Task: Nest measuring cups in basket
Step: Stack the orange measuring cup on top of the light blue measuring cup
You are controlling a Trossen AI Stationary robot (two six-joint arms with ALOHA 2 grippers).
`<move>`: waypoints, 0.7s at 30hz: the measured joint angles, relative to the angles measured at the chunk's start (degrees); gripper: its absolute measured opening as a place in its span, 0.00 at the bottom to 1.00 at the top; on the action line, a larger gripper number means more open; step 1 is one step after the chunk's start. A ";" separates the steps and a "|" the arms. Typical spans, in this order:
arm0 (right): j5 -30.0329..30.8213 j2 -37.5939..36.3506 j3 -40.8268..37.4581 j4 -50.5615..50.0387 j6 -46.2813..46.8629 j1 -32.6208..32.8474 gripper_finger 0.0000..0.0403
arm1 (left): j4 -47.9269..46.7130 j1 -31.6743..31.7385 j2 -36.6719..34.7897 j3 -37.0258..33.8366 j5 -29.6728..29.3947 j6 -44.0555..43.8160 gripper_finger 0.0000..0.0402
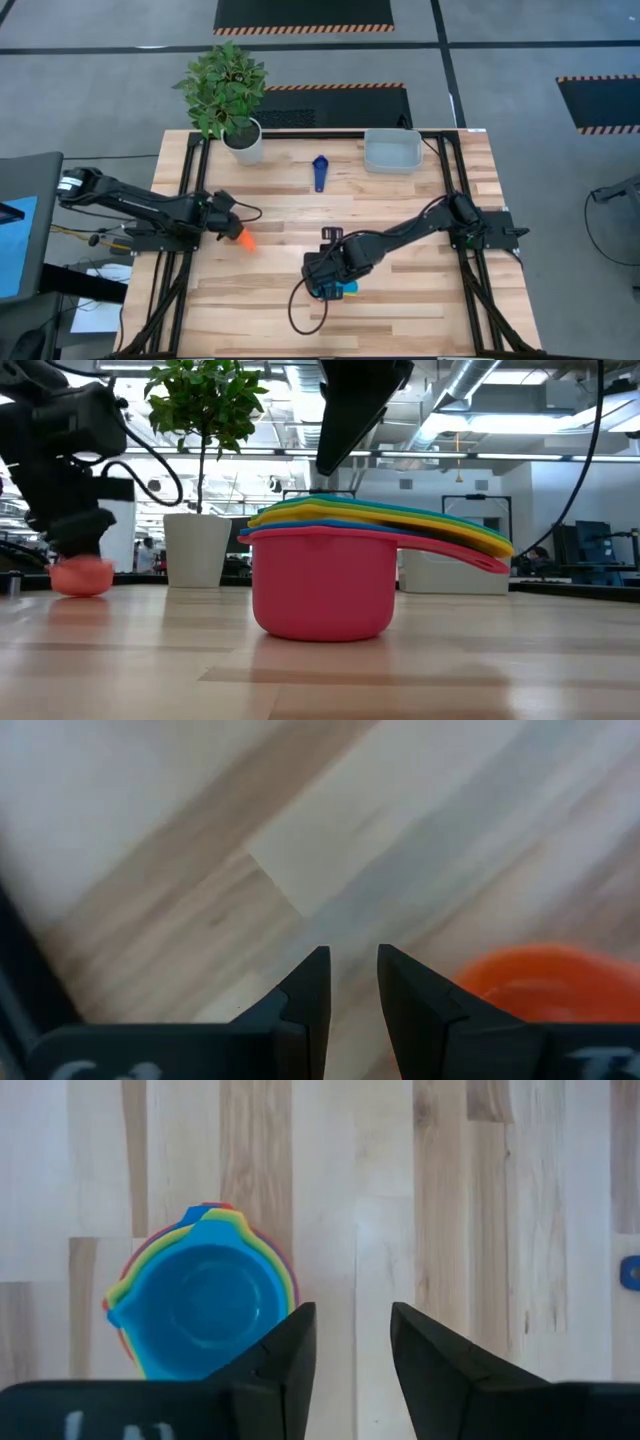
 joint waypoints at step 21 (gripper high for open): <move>4.99 0.00 0.00 -6.41 7.15 2.40 0.36 | 13.81 -4.68 1.27 -0.05 3.27 6.84 0.21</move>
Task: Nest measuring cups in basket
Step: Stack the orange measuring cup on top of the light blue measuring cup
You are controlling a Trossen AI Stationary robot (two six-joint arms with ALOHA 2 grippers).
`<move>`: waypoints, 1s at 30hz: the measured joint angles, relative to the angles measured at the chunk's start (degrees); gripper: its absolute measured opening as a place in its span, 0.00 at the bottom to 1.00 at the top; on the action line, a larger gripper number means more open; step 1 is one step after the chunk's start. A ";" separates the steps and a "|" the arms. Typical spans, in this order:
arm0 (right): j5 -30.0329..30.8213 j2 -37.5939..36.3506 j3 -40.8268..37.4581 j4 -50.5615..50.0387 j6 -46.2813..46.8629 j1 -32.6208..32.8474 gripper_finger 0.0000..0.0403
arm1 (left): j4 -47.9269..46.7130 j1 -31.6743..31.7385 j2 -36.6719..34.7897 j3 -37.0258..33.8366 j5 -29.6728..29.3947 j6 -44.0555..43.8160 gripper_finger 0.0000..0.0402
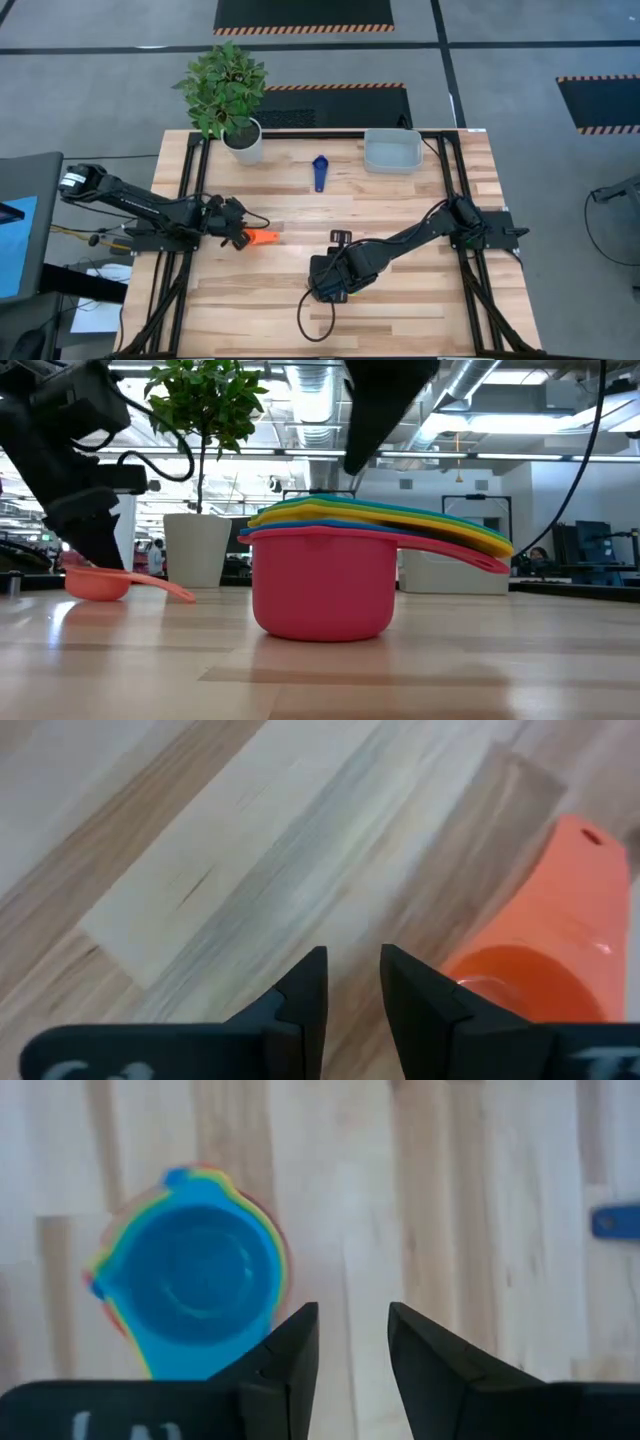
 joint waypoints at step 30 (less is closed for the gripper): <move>1.14 0.00 0.00 -8.48 3.63 0.73 0.30 | -2.44 -1.83 0.22 1.84 7.69 1.67 0.09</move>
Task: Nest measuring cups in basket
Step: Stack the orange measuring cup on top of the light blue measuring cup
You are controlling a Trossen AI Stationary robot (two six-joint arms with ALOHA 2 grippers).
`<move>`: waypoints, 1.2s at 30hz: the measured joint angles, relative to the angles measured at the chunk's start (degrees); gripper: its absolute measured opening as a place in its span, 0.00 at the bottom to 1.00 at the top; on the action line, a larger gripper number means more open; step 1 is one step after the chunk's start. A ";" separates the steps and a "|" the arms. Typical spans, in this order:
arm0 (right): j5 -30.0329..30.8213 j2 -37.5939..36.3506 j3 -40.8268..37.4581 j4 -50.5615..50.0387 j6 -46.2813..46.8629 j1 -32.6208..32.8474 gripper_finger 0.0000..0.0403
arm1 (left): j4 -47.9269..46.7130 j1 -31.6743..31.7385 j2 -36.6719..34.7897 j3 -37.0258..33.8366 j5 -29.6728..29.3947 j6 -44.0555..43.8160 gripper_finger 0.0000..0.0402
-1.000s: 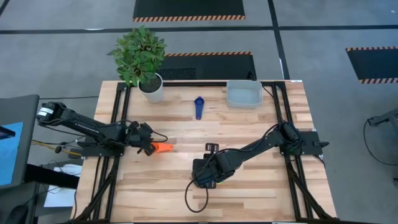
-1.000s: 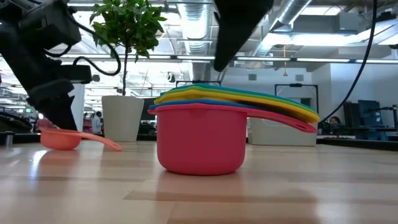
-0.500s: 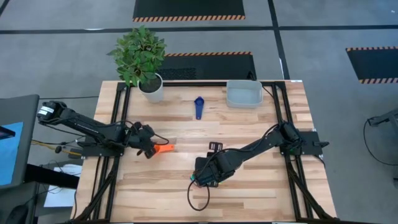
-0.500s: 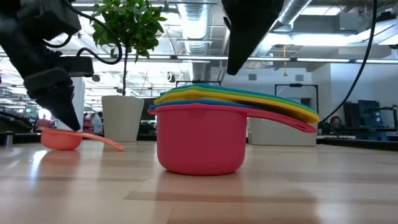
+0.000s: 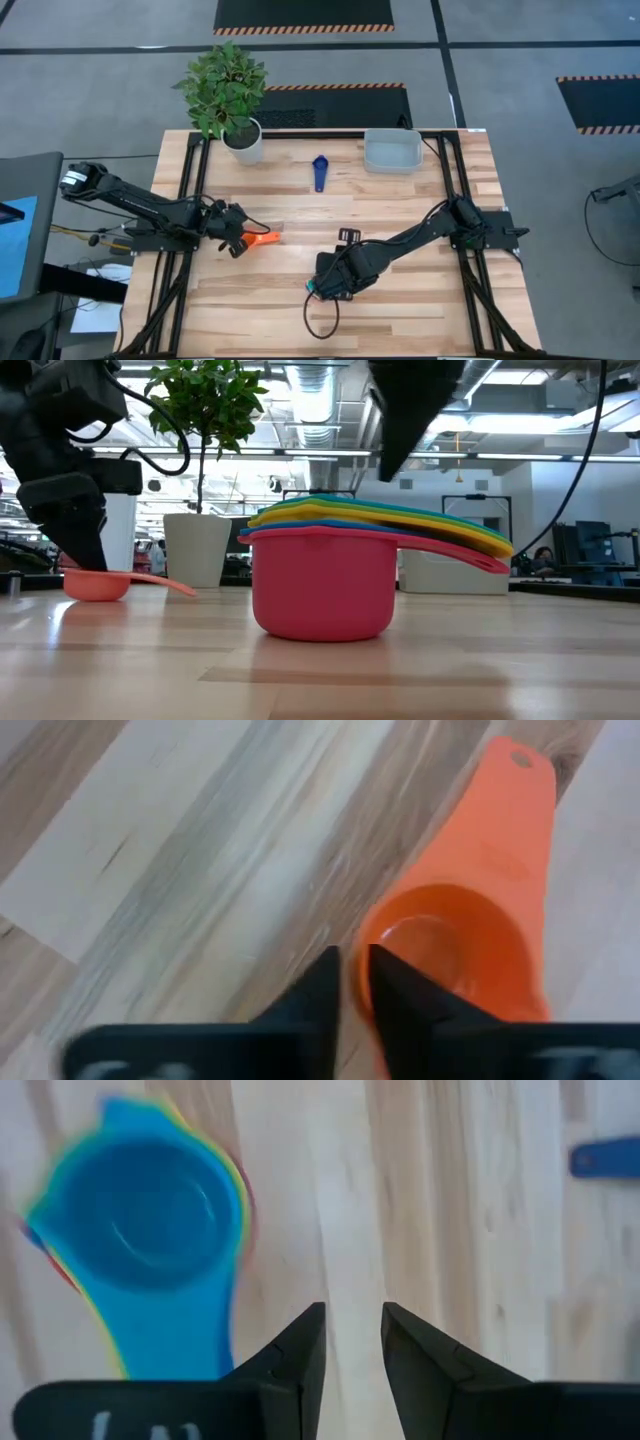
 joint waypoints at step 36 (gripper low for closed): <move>20.45 -33.61 -40.48 -11.61 64.39 16.85 0.09 | 31.31 -3.98 25.04 23.91 -1.07 18.40 0.00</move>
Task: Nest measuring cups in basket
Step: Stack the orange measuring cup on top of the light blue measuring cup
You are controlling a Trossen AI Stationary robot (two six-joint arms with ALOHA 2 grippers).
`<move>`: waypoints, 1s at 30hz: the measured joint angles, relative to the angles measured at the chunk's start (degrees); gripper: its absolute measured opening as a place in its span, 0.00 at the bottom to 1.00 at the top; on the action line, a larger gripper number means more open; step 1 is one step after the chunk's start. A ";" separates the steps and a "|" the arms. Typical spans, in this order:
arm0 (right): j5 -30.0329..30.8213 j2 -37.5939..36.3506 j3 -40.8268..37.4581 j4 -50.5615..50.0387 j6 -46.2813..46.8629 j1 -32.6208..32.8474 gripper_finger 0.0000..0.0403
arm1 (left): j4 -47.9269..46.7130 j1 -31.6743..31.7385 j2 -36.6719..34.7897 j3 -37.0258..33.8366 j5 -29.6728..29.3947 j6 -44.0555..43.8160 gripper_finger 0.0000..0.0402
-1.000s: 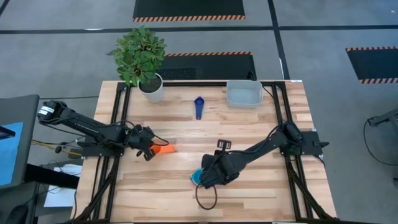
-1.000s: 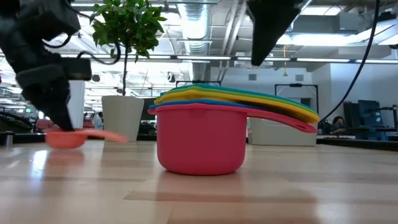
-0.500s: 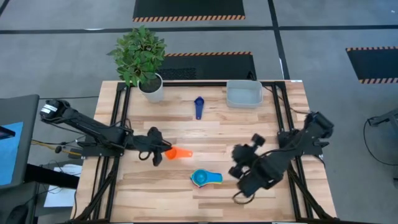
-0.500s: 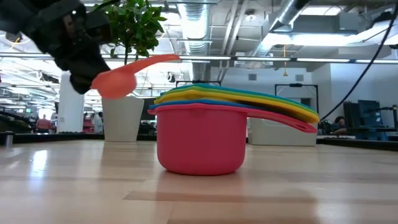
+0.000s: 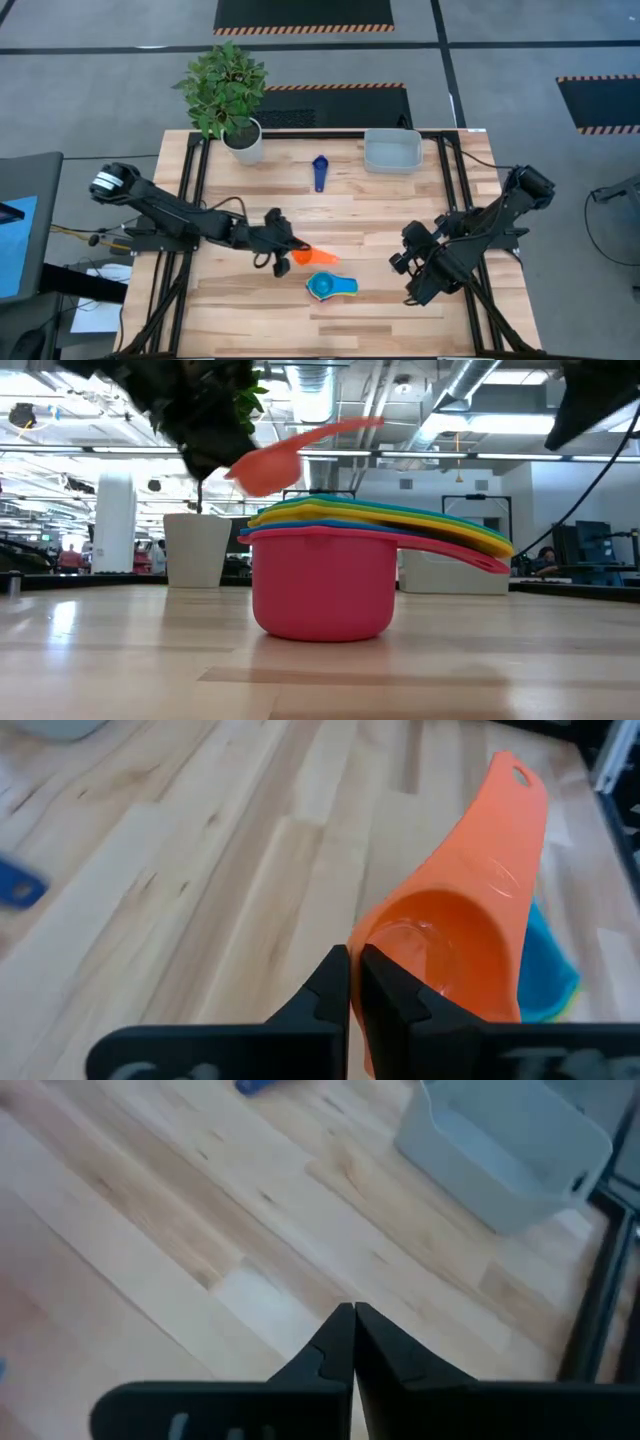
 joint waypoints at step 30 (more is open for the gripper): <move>-0.11 -0.07 -2.73 6.47 -0.09 0.75 0.06 | -9.09 -6.29 17.82 17.07 -3.99 -14.93 0.11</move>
